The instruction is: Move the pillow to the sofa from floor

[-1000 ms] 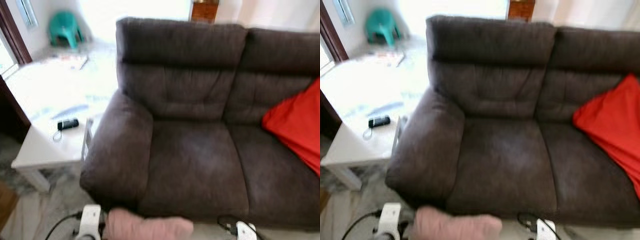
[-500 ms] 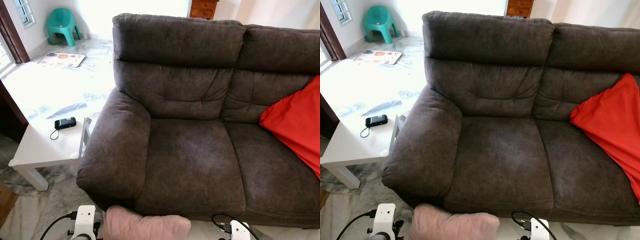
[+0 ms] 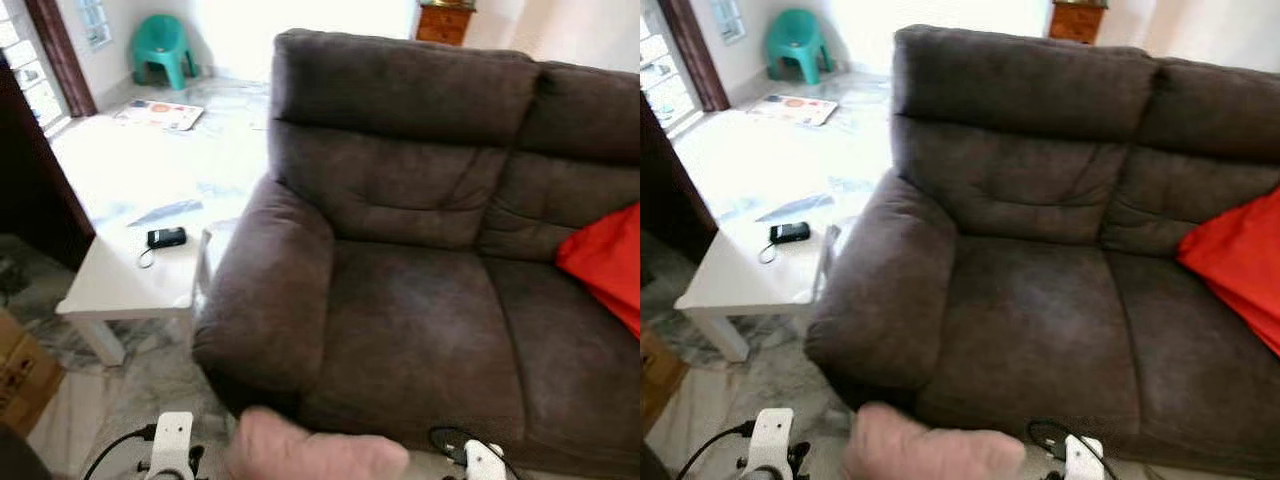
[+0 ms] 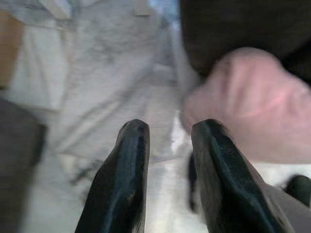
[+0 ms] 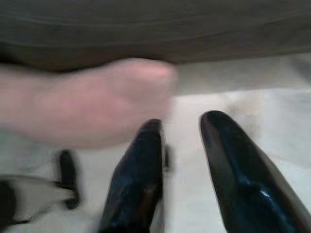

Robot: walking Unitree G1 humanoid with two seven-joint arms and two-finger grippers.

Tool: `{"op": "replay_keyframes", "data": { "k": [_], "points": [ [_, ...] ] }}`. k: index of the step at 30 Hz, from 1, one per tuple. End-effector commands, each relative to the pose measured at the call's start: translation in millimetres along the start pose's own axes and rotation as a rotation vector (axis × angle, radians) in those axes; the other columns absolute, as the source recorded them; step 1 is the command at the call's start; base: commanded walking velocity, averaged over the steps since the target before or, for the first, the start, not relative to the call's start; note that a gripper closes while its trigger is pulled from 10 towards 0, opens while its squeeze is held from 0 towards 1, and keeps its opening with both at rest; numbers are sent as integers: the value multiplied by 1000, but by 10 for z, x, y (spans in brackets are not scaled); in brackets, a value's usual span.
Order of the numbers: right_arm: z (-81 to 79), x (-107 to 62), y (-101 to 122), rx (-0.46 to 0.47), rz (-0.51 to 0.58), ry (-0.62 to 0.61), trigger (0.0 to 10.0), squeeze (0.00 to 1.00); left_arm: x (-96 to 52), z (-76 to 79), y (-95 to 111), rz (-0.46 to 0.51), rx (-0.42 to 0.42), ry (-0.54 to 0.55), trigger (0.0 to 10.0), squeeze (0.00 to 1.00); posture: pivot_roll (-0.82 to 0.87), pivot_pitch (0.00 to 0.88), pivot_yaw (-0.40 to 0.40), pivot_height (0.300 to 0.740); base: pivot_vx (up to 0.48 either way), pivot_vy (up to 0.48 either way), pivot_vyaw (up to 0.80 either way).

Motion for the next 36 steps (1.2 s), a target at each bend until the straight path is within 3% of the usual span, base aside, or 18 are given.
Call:
{"op": "replay_keyframes", "data": {
  "k": [1,22,26,30,32,36],
  "points": [
    [149,-26,-62,10,-14,-37,10000,0,8,76,15,0,1,-17,10000,0,63,0,-67,740,0,0,0],
    [135,-27,-70,11,-14,-34,10000,0,10,62,10,-5,-2,-4,10000,0,65,0,-63,740,0,0,0],
    [173,-18,61,36,40,-42,10000,0,9,27,28,8,-31,18,10000,0,66,0,-63,740,0,0,0],
    [201,-10,261,51,122,-53,10000,0,23,-131,292,127,-145,100,10000,0,76,0,-66,740,0,0,0],
    [206,-9,333,37,149,-51,10000,0,21,-150,397,175,-138,108,10000,0,79,0,-67,740,0,0,0],
    [213,-26,776,19,311,-33,10000,0,-45,-167,874,402,-94,117,10000,0,84,0,-69,740,0,0,0]
  ]
}}
Point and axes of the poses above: a point about 5 cm out from each wrist's last joint towards the gripper, its own x axis pointing out of the wrist towards the gripper, its own y axis along the axis of the wrist's last joint, z = x × y, the point moved 5 cm from there along x, pointing out of the wrist towards the gripper, and after that the axes turned 4 degrees about -x, right-handed, at the moved point
